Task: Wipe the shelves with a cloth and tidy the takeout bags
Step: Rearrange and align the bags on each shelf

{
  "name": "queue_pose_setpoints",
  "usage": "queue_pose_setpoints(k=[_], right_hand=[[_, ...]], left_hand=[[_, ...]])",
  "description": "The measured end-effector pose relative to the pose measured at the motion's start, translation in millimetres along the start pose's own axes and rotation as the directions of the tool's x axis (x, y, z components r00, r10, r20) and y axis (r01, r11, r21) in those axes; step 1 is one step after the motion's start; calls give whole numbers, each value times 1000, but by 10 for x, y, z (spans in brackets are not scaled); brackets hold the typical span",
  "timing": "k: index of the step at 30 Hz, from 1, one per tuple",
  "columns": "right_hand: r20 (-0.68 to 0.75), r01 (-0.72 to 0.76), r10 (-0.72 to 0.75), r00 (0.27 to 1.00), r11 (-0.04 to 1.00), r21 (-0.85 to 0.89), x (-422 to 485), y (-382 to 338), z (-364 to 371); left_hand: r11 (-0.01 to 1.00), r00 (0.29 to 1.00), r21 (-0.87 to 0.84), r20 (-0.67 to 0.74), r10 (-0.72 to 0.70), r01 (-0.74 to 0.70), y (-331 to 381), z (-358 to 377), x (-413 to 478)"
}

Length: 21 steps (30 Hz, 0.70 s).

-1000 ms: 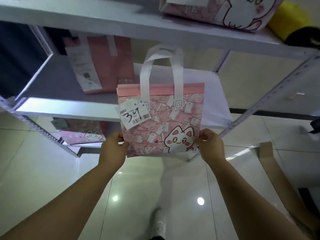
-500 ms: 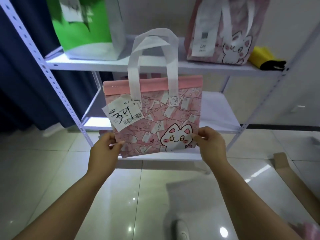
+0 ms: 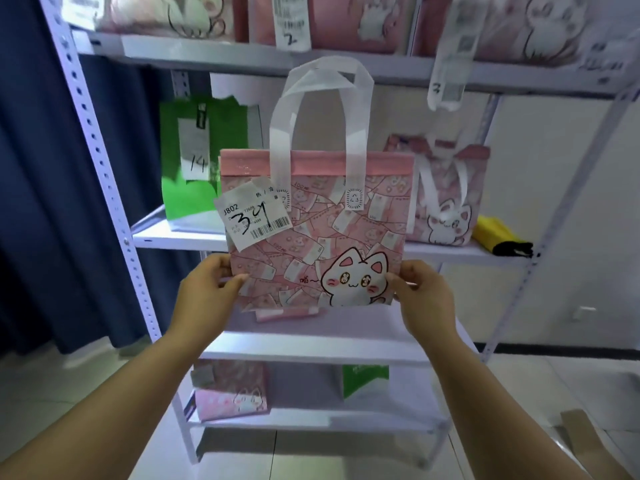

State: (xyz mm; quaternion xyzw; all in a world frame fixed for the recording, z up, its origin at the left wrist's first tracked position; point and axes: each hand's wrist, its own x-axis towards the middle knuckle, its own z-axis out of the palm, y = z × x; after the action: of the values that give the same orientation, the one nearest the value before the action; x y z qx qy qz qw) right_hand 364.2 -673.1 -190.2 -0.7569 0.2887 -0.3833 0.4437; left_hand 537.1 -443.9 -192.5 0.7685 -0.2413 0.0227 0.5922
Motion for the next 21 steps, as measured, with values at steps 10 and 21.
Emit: queue_pose_setpoints(k=[10, 21], right_hand=[[15, 14, -14, 1000, 999, -39, 996, 68, 268], [-12, -11, 10, 1000, 996, -91, 1668, 386, 576]], left_hand=[[996, 999, 84, -16, 29, -27, -39, 409, 1015], [984, 996, 169, -64, 62, -51, -170, 760, 1626]])
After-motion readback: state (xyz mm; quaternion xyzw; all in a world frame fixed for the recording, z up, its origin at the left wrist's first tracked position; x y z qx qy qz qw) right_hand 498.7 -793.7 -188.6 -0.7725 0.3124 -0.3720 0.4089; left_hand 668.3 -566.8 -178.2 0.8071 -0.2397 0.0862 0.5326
